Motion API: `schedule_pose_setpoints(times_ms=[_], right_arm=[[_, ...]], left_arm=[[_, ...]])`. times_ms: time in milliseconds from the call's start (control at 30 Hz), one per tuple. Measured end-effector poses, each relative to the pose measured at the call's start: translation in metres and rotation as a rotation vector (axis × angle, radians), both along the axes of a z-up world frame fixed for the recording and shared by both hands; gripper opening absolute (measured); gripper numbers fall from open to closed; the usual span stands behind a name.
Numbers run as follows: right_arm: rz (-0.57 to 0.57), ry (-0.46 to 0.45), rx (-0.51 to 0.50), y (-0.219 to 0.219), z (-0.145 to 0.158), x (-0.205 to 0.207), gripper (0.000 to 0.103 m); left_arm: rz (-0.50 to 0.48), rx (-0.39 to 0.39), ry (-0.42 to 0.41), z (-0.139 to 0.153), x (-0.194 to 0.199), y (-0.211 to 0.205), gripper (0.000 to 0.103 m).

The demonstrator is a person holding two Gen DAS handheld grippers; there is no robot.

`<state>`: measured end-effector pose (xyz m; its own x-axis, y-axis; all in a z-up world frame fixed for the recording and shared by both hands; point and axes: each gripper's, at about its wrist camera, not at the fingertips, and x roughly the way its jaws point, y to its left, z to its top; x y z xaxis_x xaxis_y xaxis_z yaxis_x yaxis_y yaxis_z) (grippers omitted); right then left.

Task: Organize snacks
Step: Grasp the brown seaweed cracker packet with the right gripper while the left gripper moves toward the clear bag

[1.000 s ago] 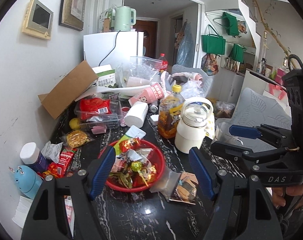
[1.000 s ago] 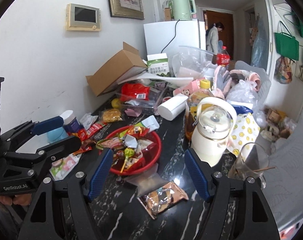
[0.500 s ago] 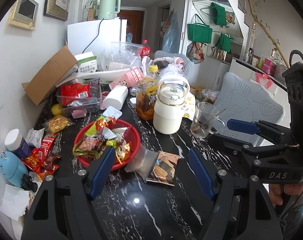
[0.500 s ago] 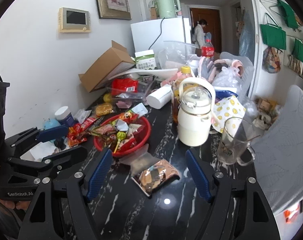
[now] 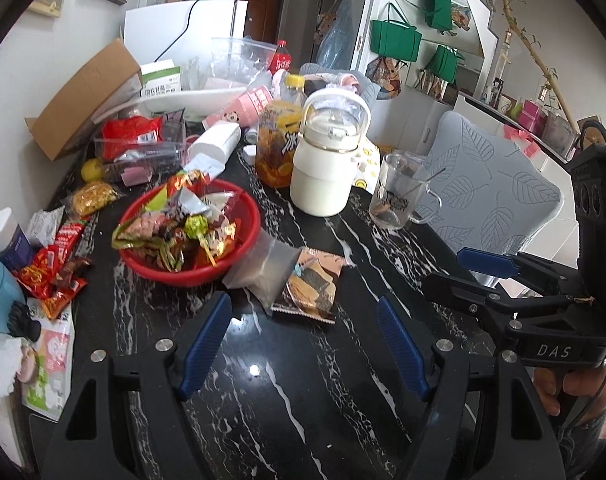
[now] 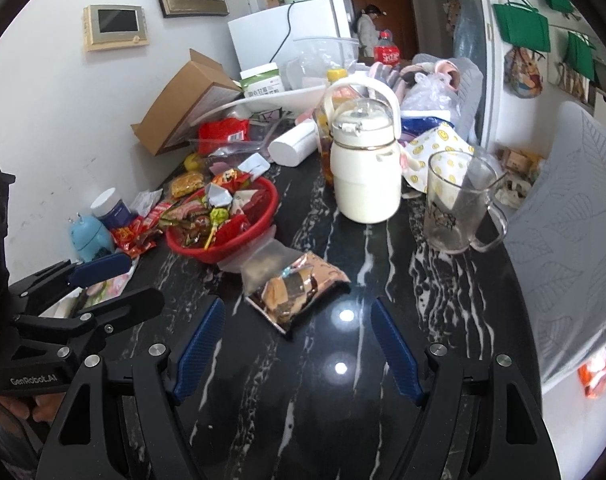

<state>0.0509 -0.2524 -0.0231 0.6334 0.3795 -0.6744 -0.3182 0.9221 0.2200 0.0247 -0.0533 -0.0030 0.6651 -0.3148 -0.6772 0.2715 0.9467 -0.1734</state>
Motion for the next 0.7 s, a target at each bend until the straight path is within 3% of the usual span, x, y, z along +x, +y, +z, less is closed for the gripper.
schedule_pose_setpoints(times_ms=[433, 700], right_arm=[[-0.013, 0.105, 0.016, 0.008, -0.042, 0.007, 0.076], [0.000, 0.151, 0.019, 0.027, -0.060, 0.038, 0.076]], left_arm=[[0.061, -0.018, 0.099, -0.046, 0.002, 0.017, 0.075], [0.132, -0.021, 0.090, -0.056, 0.016, 0.040, 0.075]])
